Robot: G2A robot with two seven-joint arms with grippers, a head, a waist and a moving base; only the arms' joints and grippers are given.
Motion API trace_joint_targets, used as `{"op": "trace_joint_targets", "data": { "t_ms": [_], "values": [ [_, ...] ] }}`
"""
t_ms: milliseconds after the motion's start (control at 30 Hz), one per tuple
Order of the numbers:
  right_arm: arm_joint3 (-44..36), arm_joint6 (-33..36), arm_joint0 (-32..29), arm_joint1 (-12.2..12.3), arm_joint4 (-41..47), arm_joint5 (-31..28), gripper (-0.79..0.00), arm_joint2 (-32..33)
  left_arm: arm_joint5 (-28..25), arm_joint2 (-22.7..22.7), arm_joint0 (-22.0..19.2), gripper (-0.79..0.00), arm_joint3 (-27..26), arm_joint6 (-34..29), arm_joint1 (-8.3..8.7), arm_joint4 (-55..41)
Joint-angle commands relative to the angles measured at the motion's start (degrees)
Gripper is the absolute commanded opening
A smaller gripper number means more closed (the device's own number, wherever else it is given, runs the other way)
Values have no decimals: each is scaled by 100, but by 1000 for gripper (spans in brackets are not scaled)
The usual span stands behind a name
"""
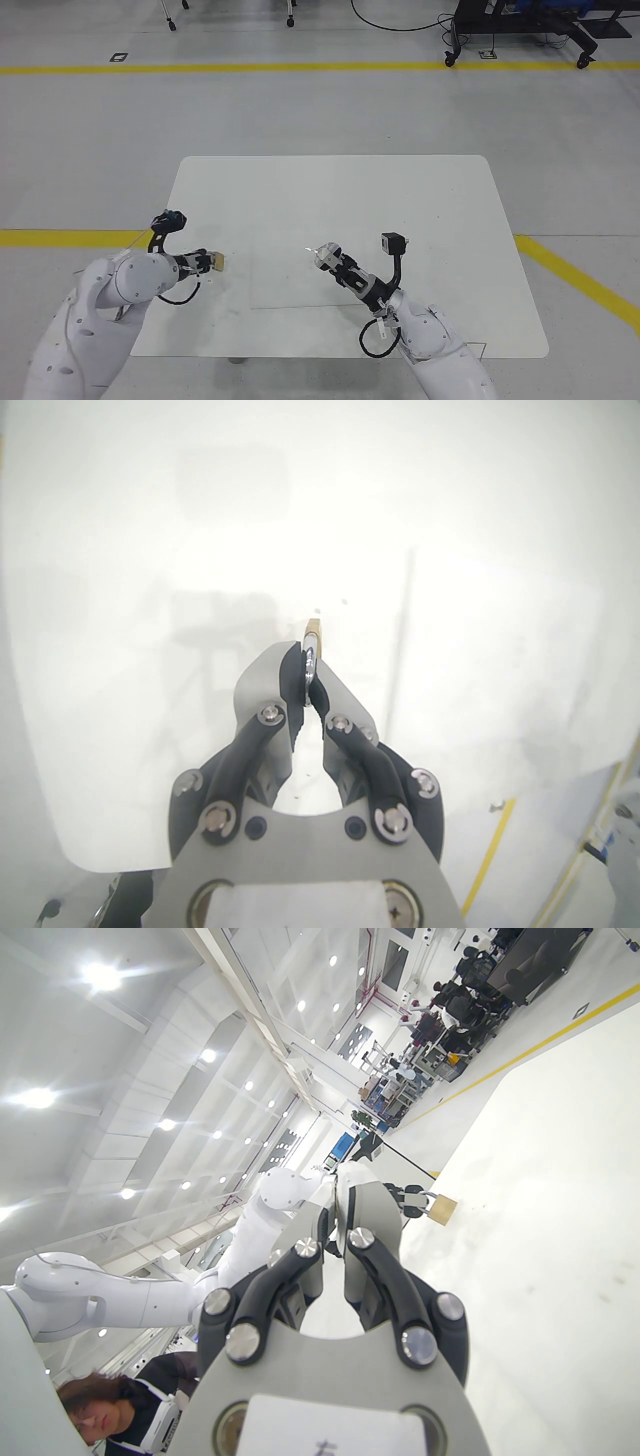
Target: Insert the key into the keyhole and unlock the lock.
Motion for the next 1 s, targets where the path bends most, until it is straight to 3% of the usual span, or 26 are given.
{"op": "trace_joint_targets", "data": {
  "t_ms": [0,167,300,400,667,767,833,900,967],
  "values": [
    [0,0,0,0,0,0,-785,0,-376,-256,118,-785,-24,-69,1,-894],
    [0,0,0,0,0,0,-785,0,-1143,-463,243,-785,151,-353,-26,-2429],
    [0,0,0,0,0,0,-785,0,-1470,-196,38,-785,303,-621,-80,-3076],
    [0,0,0,0,0,0,-785,0,-1586,27,-66,-785,317,-414,-135,-3331],
    [0,0,0,0,0,0,-785,0,-1588,49,-69,-785,312,-401,-141,-3363],
    [0,0,0,0,0,0,-785,0,-1659,49,79,-785,111,61,-108,-2591],
    [0,0,0,0,0,0,-785,0,-1786,-1,297,-785,-96,240,-107,-2772],
    [-85,220,-13,-15,1022,-133,-785,-68,-1949,-43,367,-785,-156,347,-106,-2887],
    [63,345,121,31,1195,-78,-785,197,-2159,14,311,-785,-126,402,-138,-3306]
  ]
}}
